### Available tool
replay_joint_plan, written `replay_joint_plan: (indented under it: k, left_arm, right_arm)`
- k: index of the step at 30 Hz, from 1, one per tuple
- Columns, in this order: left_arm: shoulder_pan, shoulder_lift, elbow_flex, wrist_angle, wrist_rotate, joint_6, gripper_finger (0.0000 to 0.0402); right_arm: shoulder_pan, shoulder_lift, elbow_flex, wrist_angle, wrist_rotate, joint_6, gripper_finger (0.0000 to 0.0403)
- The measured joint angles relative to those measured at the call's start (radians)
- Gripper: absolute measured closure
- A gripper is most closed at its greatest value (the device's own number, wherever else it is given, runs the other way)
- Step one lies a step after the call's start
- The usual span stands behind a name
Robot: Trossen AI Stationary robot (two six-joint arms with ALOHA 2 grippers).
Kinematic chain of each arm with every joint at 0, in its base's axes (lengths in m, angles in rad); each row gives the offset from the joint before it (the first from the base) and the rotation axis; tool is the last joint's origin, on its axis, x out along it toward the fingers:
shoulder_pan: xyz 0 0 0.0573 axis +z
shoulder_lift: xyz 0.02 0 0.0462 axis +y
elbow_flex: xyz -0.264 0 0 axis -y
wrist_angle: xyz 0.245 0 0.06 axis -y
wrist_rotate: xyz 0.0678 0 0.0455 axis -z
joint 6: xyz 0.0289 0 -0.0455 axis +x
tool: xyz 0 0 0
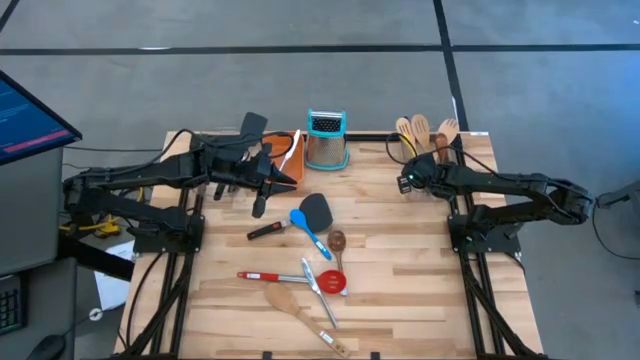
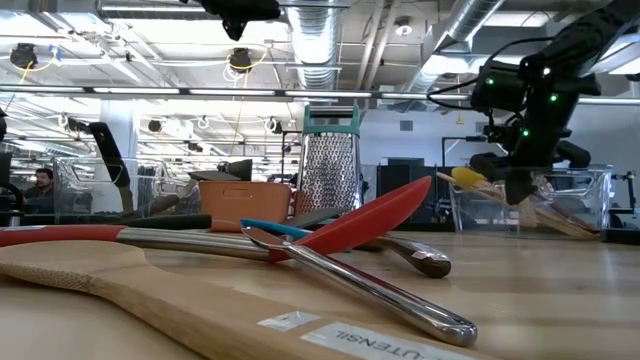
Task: Pick & Place Kitchen Items
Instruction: Put the yellow spoon into the right transparent bin, then put the blue spoon into the right transparent bin
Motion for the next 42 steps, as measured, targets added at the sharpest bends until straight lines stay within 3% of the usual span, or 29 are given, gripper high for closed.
replay_joint_plan:
  k: [16, 21, 30, 36, 42]
  left_arm:
    - [0.000, 0.000, 0.000, 0.000, 0.000, 0.000, 0.0353]
    - [0.000, 0.000, 0.000, 0.000, 0.000, 0.000, 0.0353]
    - [0.000, 0.000, 0.000, 0.000, 0.000, 0.000, 0.0353]
    - [0.000, 0.000, 0.000, -0.001, 0.000, 0.000, 0.0353]
    - [0.000, 0.000, 0.000, -0.001, 0.000, 0.000, 0.0353]
  right_arm:
    - [0.002, 0.001, 0.152, -0.233, -0.002, -0.041, 0.0277]
    - [0.002, 0.001, 0.219, -0.257, -0.088, -0.115, 0.0267]
    - [0.025, 0.000, 0.326, -0.233, -0.354, -0.205, 0.0321]
    - [0.143, 0.000, 0.329, -0.088, -0.394, -0.340, 0.0394]
    - [0.311, 0.000, 0.329, 0.137, -0.394, -0.481, 0.0390]
